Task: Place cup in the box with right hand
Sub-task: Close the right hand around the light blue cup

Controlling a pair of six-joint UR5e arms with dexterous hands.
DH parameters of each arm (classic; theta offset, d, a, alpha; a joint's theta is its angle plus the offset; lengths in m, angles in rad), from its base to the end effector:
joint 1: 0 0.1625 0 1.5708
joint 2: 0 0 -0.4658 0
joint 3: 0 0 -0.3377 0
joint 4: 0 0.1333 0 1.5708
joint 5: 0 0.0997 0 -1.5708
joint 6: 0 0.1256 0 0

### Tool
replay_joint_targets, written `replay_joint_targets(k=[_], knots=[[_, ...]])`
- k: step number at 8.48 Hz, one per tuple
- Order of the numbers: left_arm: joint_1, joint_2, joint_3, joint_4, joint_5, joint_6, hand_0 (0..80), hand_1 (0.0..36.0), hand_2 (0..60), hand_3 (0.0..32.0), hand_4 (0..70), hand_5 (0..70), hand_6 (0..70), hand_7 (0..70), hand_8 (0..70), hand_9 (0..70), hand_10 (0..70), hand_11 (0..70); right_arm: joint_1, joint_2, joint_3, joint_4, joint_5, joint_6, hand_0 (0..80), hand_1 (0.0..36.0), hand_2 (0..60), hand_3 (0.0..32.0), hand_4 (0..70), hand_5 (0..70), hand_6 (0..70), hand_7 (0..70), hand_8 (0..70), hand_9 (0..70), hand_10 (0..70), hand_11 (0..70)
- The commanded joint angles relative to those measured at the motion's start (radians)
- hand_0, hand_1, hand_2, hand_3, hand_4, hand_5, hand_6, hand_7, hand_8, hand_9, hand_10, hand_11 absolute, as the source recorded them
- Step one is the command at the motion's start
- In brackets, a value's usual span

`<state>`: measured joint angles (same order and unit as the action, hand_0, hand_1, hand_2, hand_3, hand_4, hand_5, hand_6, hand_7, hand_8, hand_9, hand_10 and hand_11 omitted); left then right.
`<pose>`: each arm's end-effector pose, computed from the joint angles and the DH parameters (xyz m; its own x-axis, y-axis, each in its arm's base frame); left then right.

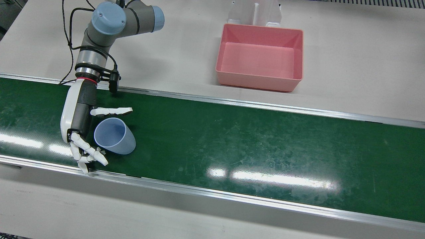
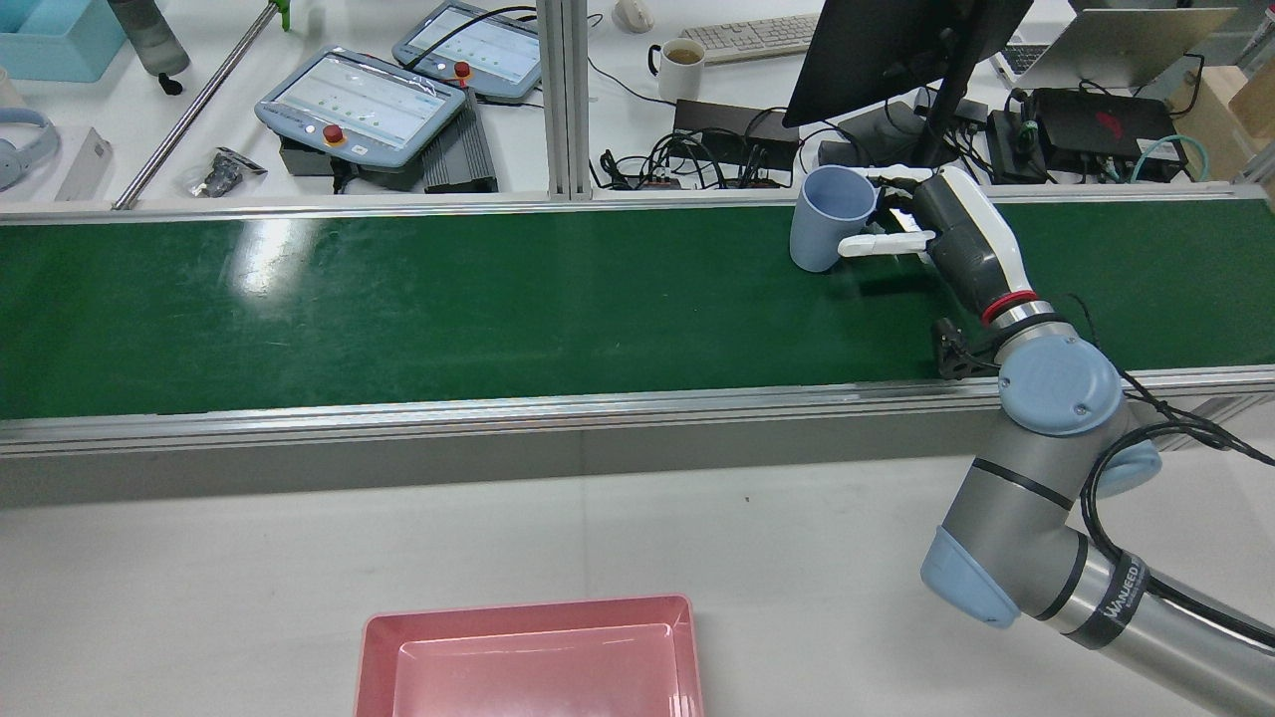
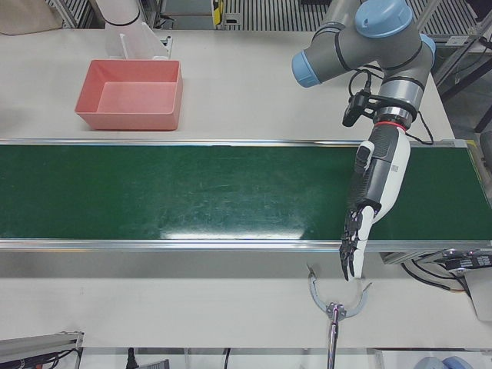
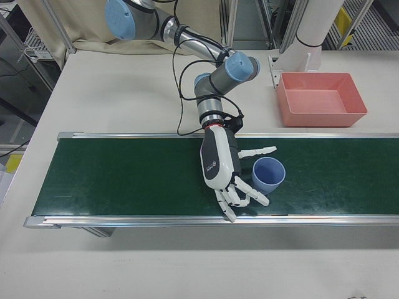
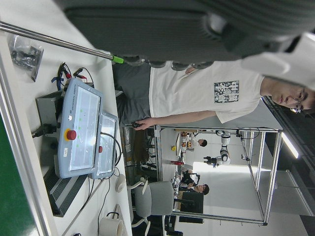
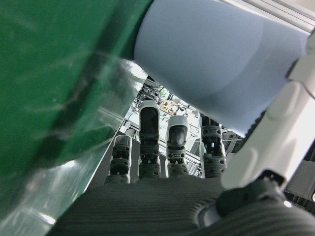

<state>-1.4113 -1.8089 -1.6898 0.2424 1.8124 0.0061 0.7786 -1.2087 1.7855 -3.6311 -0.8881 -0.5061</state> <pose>-0.0132 -0.5681 0.5822 -0.9210 -0.3882 -0.0334 -0.0126 0.1154 -0.9932 -0.2450 -0.5403 0.5048 -0.8980 0.0674 0.4348 -0.4268 0.1073 -0.8980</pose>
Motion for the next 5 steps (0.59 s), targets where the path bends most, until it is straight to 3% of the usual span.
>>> replay_joint_targets(k=[1,3,4,5], knots=[[0.000,0.000,-0.001,0.000,0.001,0.000,0.0,0.0,0.0,0.0,0.0,0.0,0.0,0.0,0.0,0.0,0.0,0.0,0.010,0.003,0.000,0.000,-0.002,0.001,45.3,3.3,0.0,5.4,26.8,4.2,26.0,70.0,30.1,54.7,11.9,17.2],[0.000,0.000,0.001,0.000,0.001,0.000,0.0,0.0,0.0,0.0,0.0,0.0,0.0,0.0,0.0,0.0,0.0,0.0,0.018,0.003,0.002,-0.001,-0.006,0.000,45.6,3.5,0.0,5.2,27.2,4.2,26.0,70.0,29.9,54.6,11.5,16.7],[0.000,0.000,0.001,0.000,0.001,0.000,0.0,0.0,0.0,0.0,0.0,0.0,0.0,0.0,0.0,0.0,0.0,0.0,0.021,0.003,0.002,-0.001,-0.008,0.000,44.4,7.2,5.8,1.6,26.6,4.3,25.8,70.0,30.0,54.7,11.3,16.5],[0.000,0.000,0.001,0.000,0.001,0.000,0.0,0.0,0.0,0.0,0.0,0.0,0.0,0.0,0.0,0.0,0.0,0.0,0.024,0.001,0.002,-0.003,-0.008,0.000,46.0,9.9,11.2,0.0,40.2,4.2,27.3,70.0,30.5,54.7,12.1,17.5]])
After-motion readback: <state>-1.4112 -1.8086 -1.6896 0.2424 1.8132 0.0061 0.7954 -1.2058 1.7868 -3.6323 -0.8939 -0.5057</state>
